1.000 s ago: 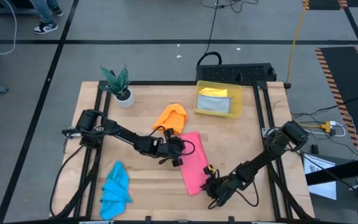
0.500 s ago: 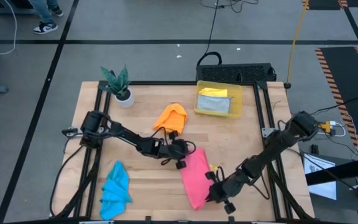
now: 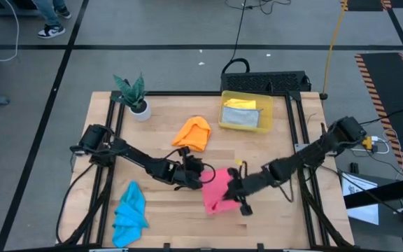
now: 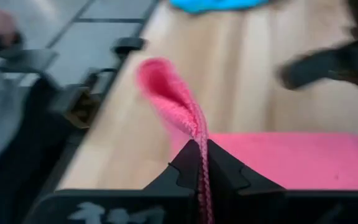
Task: Fold microfiber towels
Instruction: Fold the pink kitchen towel
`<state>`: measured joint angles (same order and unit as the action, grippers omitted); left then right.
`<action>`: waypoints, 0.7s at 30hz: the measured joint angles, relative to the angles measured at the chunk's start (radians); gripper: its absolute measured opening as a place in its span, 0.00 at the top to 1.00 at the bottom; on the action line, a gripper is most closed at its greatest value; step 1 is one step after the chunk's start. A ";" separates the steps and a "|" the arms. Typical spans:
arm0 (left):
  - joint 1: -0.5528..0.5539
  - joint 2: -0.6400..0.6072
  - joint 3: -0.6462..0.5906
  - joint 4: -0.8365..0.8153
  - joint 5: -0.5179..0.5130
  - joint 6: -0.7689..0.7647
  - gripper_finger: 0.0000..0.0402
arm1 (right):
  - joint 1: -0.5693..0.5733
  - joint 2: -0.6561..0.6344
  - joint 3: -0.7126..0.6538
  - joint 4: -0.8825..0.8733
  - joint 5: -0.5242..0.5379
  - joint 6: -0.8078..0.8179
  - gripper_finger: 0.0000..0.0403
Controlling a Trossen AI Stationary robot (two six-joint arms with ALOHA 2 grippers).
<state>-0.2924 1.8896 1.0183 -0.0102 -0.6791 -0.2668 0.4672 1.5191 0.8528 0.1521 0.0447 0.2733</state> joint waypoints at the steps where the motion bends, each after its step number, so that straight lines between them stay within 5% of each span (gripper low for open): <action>1: 0.000 0.000 0.000 -0.011 0.007 -0.003 0.67 | -0.026 0.008 0.000 -0.006 -0.012 0.000 0.98; 10: 0.001 0.023 0.000 -0.054 0.013 -0.046 0.67 | -0.197 0.046 -0.003 0.005 -0.117 -0.047 0.98; 21: -0.059 -0.010 0.000 -0.202 -0.107 -0.141 0.67 | -0.306 0.172 -0.003 0.022 -0.126 -0.054 0.98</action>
<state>-0.3509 1.8793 1.0183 -0.2124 -0.7865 -0.4081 0.1613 1.6910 0.8497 0.1736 -0.0811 0.2195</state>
